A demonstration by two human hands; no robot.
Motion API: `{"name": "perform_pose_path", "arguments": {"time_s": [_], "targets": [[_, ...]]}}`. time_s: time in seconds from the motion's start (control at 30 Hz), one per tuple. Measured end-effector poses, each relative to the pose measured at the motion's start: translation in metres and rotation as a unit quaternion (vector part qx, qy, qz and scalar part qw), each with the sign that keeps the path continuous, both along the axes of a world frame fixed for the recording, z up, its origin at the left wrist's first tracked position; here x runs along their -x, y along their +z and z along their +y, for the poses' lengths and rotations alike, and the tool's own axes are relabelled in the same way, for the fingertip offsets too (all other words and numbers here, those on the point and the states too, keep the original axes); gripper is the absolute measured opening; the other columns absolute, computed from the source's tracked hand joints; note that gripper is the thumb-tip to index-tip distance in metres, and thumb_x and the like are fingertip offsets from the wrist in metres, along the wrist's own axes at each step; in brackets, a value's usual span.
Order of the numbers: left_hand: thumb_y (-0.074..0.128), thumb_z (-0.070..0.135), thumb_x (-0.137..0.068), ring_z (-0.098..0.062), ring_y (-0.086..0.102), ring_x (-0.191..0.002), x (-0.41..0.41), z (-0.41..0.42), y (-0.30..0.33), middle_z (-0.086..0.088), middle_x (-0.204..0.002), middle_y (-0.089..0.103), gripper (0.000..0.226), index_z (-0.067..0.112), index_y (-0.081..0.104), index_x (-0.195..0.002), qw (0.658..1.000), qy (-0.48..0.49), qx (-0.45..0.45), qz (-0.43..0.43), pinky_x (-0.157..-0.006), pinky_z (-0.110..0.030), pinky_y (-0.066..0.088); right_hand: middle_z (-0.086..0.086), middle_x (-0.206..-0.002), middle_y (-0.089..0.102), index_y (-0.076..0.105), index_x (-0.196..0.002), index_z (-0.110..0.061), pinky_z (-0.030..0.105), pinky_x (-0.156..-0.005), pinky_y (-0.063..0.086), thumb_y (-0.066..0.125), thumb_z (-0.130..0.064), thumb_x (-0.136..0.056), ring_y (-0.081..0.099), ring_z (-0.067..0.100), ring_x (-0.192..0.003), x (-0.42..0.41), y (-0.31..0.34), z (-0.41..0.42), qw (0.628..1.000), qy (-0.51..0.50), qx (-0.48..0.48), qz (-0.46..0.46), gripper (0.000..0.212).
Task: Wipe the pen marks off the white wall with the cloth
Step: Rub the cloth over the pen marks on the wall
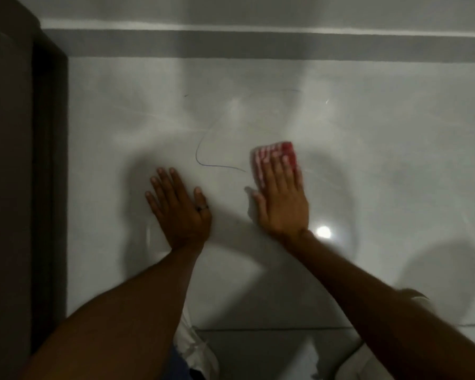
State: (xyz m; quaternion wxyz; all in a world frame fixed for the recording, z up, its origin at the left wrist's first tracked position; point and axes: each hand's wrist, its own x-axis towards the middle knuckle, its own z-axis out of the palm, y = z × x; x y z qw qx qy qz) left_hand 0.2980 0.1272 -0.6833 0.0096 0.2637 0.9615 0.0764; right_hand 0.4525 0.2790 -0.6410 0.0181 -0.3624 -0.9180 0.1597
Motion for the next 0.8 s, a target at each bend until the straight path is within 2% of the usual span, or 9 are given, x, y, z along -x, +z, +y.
{"name": "perform_pose_path", "arguments": {"time_s": [0.13,0.2,0.27,0.33,0.47,0.5,0.63,0.73,0.8], "targets": [[0.023,0.045,-0.113,-0.040,0.025,-0.165,0.000,-0.003,-0.001,-0.021,-0.176,0.027,0.068,0.006,0.027,-0.169,1.000,-0.007,-0.002,0.015,-0.133,-0.062,0.022,0.015,-0.178,0.026,0.031,-0.168,-0.010,0.057,-0.134,0.027,0.034,-0.040,-0.112,0.017,0.033,-0.168,0.001,-0.008,-0.026,0.919,0.390,0.020,0.042,0.064],[0.025,0.044,-0.113,-0.040,0.026,-0.164,-0.002,-0.001,0.000,-0.021,-0.176,0.028,0.068,0.006,0.029,-0.169,1.000,-0.008,-0.002,0.018,-0.133,-0.062,0.022,0.016,-0.174,0.034,0.037,-0.165,-0.010,0.057,-0.134,0.028,0.035,-0.038,-0.111,0.023,0.034,-0.166,0.007,-0.012,0.010,0.938,0.340,0.022,0.065,0.061],[0.029,0.043,-0.112,-0.039,0.026,-0.164,0.000,0.000,-0.001,-0.021,-0.176,0.029,0.067,0.006,0.029,-0.168,1.000,-0.004,-0.003,0.019,-0.134,-0.061,0.021,0.014,-0.176,0.031,0.032,-0.167,-0.012,0.060,-0.133,0.027,0.029,-0.044,-0.110,0.022,0.033,-0.167,0.020,-0.004,0.033,0.995,0.101,0.009,0.011,0.065],[0.029,0.043,-0.112,-0.039,0.026,-0.164,0.000,0.001,-0.003,-0.021,-0.176,0.029,0.067,0.006,0.030,-0.168,1.000,-0.004,-0.006,0.018,-0.133,-0.062,0.022,0.014,-0.179,0.024,0.024,-0.170,-0.011,0.059,-0.136,0.019,0.023,-0.050,-0.111,0.015,0.032,-0.168,0.038,0.002,0.023,0.999,-0.016,0.003,-0.038,0.070],[0.026,0.037,-0.111,-0.041,0.030,-0.162,-0.002,-0.002,0.000,-0.022,-0.174,0.033,0.065,0.003,0.034,-0.166,1.000,-0.004,-0.005,0.021,-0.131,-0.063,0.026,0.012,-0.178,0.027,0.027,-0.169,-0.017,0.054,-0.137,0.018,0.028,-0.044,-0.112,0.019,0.032,-0.168,0.055,0.000,0.006,0.930,0.366,-0.005,0.014,0.063],[0.024,0.038,-0.112,-0.041,0.031,-0.162,-0.002,-0.001,0.000,-0.022,-0.174,0.033,0.065,0.003,0.034,-0.166,1.000,-0.005,-0.004,0.022,-0.131,-0.063,0.026,0.012,-0.177,0.031,0.030,-0.168,-0.017,0.055,-0.137,0.021,0.028,-0.042,-0.112,0.022,0.033,-0.167,0.060,-0.002,0.021,0.933,0.358,-0.014,0.027,0.062],[0.029,0.040,-0.112,-0.040,0.028,-0.164,-0.002,0.002,0.001,-0.021,-0.175,0.030,0.066,0.005,0.031,-0.167,1.000,0.001,-0.002,0.010,-0.132,-0.063,0.024,0.013,-0.180,0.018,0.017,-0.171,-0.015,0.055,-0.139,0.011,0.020,-0.050,-0.111,0.012,0.031,-0.169,0.098,0.014,0.030,0.999,-0.028,0.024,-0.023,0.069],[0.031,0.038,-0.112,-0.041,0.032,-0.162,-0.002,0.000,-0.001,-0.023,-0.173,0.035,0.064,0.003,0.036,-0.165,1.000,-0.003,-0.001,0.022,-0.130,-0.064,0.028,0.013,-0.179,0.024,0.025,-0.170,-0.014,0.055,-0.138,0.016,0.036,-0.044,-0.112,0.018,0.033,-0.168,0.109,0.013,0.004,0.972,0.234,0.014,0.011,0.066],[0.028,0.039,-0.113,-0.041,0.032,-0.162,-0.002,-0.001,0.000,-0.023,-0.173,0.034,0.064,0.003,0.036,-0.165,1.000,-0.001,0.000,0.020,-0.130,-0.064,0.029,0.011,-0.178,0.026,0.028,-0.169,-0.015,0.054,-0.138,0.016,0.033,-0.041,-0.112,0.021,0.031,-0.167,0.111,0.011,0.018,0.968,0.251,0.004,0.027,0.063]]}}
